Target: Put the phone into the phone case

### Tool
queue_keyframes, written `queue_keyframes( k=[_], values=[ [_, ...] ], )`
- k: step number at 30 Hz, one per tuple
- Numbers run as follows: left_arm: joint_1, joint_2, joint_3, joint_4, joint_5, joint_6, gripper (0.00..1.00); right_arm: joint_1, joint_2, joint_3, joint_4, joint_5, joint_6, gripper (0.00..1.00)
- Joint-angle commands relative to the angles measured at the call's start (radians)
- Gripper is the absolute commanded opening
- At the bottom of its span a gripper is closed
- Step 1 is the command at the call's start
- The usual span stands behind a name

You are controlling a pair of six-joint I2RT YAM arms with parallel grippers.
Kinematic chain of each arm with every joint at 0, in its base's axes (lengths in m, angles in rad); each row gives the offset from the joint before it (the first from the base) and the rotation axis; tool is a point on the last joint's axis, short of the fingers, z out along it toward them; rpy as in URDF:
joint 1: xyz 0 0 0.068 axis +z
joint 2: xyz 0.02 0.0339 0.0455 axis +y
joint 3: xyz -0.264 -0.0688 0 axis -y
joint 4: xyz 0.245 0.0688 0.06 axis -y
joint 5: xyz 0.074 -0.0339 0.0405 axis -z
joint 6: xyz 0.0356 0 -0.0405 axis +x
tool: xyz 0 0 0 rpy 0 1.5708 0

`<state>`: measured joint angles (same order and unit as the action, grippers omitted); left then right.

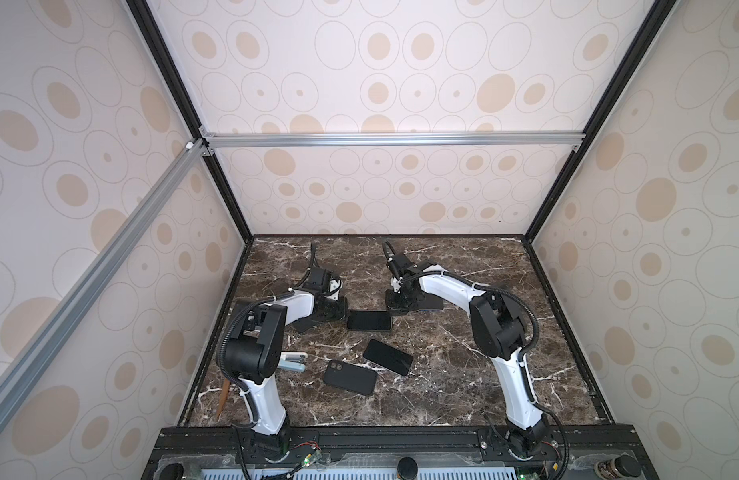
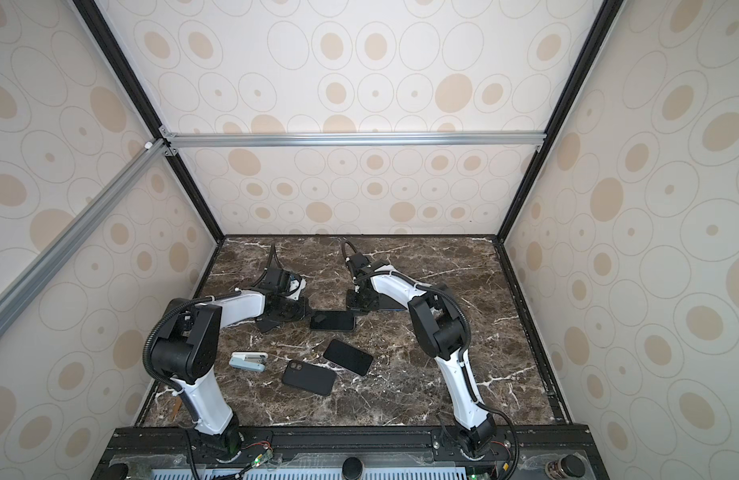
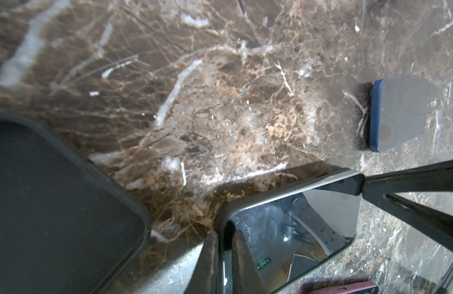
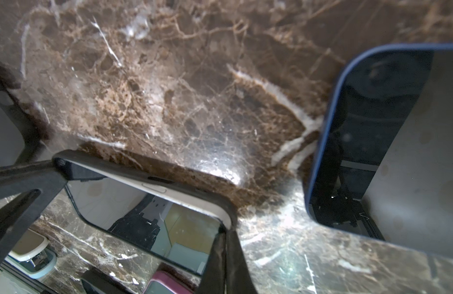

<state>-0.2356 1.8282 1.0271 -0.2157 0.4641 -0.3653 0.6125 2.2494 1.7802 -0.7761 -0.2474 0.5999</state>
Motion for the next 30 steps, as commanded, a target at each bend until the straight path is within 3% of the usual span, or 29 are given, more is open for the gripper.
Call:
queue_keyframes(
  k=[1, 30],
  values=[
    [-0.002, 0.034, -0.017, -0.016, -0.014, 0.023, 0.13, 0.050, 0.171, -0.077, 0.047, 0.034, 0.038, 0.05],
    [-0.003, 0.017, -0.060, -0.011, -0.038, 0.030, 0.12, 0.093, 0.332, 0.010, 0.131, -0.072, 0.199, 0.04]
  ],
)
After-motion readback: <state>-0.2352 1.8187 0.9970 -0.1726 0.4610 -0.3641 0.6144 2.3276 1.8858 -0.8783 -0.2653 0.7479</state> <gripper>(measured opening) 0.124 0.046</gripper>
